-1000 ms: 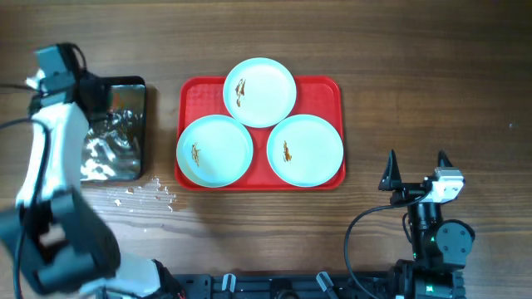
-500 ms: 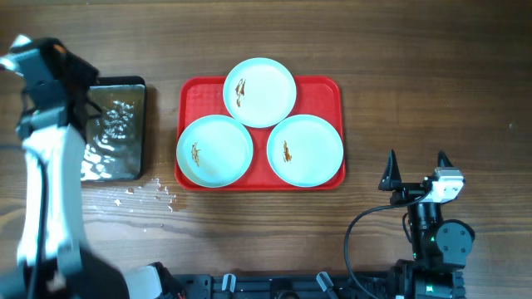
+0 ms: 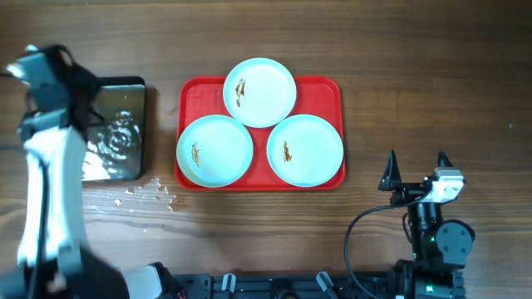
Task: Clean dirty plates on tray and stack at the side
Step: 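Lift the wet sponge with the left gripper toward the red tray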
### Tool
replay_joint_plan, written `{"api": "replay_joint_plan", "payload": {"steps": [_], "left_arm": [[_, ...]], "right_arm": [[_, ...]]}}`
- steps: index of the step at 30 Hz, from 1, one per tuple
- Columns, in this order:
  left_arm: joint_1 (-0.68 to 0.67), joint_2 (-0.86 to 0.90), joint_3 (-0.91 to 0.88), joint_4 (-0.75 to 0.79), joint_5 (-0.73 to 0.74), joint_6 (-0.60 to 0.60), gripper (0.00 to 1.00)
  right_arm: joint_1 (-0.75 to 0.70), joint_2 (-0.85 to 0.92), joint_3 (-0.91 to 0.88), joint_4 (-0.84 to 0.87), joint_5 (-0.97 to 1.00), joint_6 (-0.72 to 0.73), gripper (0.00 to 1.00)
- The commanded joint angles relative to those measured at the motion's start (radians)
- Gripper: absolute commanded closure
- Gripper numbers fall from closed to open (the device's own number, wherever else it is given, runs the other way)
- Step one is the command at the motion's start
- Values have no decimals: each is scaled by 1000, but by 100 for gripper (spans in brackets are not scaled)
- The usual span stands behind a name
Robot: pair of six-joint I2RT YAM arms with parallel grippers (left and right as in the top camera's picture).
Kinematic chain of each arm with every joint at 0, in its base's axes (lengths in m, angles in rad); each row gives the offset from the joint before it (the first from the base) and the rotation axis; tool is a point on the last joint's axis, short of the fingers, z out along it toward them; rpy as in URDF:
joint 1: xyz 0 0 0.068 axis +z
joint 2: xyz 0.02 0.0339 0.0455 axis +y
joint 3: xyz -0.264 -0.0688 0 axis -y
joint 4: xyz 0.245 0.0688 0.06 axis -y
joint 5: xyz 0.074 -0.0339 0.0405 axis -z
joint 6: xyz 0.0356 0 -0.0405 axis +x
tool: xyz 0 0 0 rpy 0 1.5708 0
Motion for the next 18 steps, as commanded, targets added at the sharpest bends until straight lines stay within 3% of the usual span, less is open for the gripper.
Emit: {"api": "replay_joint_plan", "payload": {"steps": [1,4,6,9,13,18], "left_arm": [[-1,53,-24,5,-32,14,96],[0,243,-55,24,-48,13,96],[3,263,-34,10,-46,16,96],[0,112,83,-92,-43,16,96],[-2,-34,91,-33,-47,16,96],[-2,299,-4,-50,-45,15,96]], "right_arm": [[-3,-6,-1,6,3,13,0],[-3,-6,-1,6,3,13,0],[-3,-6,-1,6,3,13,0],[-3,-6,-1,6,3,13,0],[-3,-6,-1,6,3,13,0],[-3,-6,-1,6,3,13,0]]}}
